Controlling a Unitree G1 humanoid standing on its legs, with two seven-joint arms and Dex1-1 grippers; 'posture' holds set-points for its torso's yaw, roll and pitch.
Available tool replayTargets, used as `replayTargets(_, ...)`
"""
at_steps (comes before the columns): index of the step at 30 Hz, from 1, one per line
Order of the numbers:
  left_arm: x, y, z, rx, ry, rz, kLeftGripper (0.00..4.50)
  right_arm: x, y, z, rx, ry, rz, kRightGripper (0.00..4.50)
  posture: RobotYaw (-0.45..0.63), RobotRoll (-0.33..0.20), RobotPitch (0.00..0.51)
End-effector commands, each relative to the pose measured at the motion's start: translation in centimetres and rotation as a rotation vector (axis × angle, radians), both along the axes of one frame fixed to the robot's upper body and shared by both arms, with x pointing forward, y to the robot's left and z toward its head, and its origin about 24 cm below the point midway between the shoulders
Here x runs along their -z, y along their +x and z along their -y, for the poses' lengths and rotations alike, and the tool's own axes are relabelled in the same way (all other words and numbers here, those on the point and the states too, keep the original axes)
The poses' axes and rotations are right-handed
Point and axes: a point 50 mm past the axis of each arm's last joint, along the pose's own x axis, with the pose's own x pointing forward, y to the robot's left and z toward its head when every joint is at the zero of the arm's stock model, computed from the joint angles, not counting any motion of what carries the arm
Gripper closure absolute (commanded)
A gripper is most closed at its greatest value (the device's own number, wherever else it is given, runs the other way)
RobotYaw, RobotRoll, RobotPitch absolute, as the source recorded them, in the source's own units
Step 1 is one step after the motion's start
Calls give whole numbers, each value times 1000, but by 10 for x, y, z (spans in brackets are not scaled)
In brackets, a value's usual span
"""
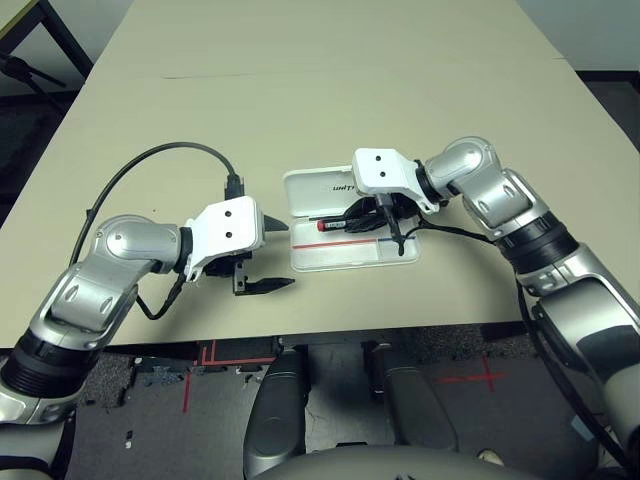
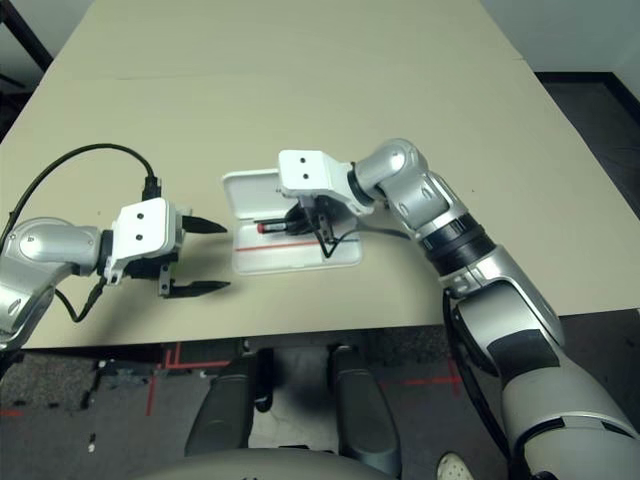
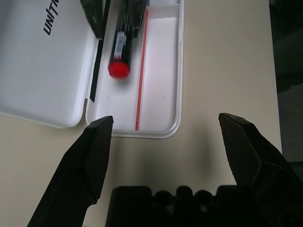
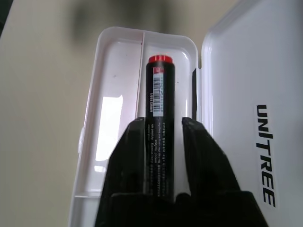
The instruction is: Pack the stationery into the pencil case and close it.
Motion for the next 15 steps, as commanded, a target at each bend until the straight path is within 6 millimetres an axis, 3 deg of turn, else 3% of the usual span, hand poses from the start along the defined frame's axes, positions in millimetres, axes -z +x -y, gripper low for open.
replayTargets(1, -1, -3, 0, 4, 5, 7, 0, -4, -1, 2, -19, 59, -7, 1394, 75, 0, 195)
replayTargets(5, 0, -2, 0, 3, 5, 4, 0, -15, -4, 7, -43, 112, -23, 15, 72, 0, 194)
replayTargets(15, 2, -3, -8, -44, 5, -14, 0, -57, -27, 62, 28, 265, -258, 15, 76, 0, 197)
